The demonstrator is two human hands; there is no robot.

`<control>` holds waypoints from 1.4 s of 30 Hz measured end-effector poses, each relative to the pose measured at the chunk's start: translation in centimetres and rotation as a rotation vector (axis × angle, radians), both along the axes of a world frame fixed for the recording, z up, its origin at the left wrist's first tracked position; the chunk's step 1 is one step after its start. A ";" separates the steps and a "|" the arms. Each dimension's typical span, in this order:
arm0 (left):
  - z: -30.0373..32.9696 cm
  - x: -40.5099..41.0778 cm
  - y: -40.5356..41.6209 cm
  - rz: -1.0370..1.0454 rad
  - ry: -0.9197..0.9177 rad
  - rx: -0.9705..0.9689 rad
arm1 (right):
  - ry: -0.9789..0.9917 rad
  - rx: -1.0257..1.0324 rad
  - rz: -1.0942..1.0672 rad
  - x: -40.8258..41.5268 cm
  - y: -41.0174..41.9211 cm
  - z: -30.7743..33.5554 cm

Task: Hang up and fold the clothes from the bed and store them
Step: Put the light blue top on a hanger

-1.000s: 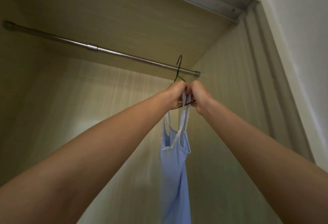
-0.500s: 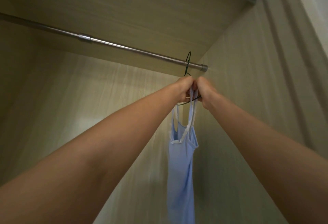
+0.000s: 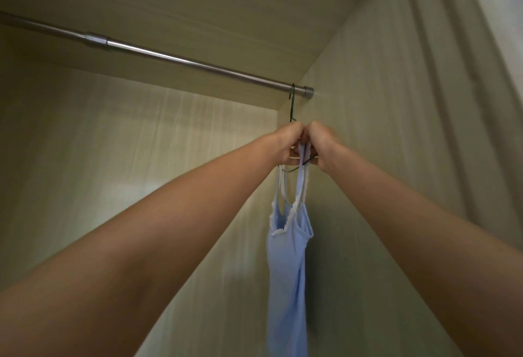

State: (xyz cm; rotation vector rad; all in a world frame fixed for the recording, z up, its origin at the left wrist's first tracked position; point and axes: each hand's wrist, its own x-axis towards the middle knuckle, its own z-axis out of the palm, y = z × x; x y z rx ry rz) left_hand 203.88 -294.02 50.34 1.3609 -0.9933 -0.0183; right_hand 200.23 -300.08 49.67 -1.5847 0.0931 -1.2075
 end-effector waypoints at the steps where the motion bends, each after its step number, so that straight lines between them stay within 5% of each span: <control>1: 0.0 -0.2 -0.2 -0.003 0.001 -0.003 | 0.012 -0.011 -0.010 -0.4 -0.1 0.0; 10: 0.2 -3.0 0.2 0.023 0.022 -0.074 | 0.094 -0.169 -0.089 -4.7 0.4 0.0; 20: -3.1 -4.8 5.2 0.184 0.047 0.071 | 0.255 -0.208 -0.089 -10.1 1.7 -4.3; 30: -13.0 -6.8 13.6 0.114 0.151 0.295 | 0.499 -0.149 0.240 -12.5 5.2 -13.7; 42: -21.2 -9.8 30.4 0.220 0.347 0.202 | 0.550 -0.123 0.792 -9.9 13.6 -21.0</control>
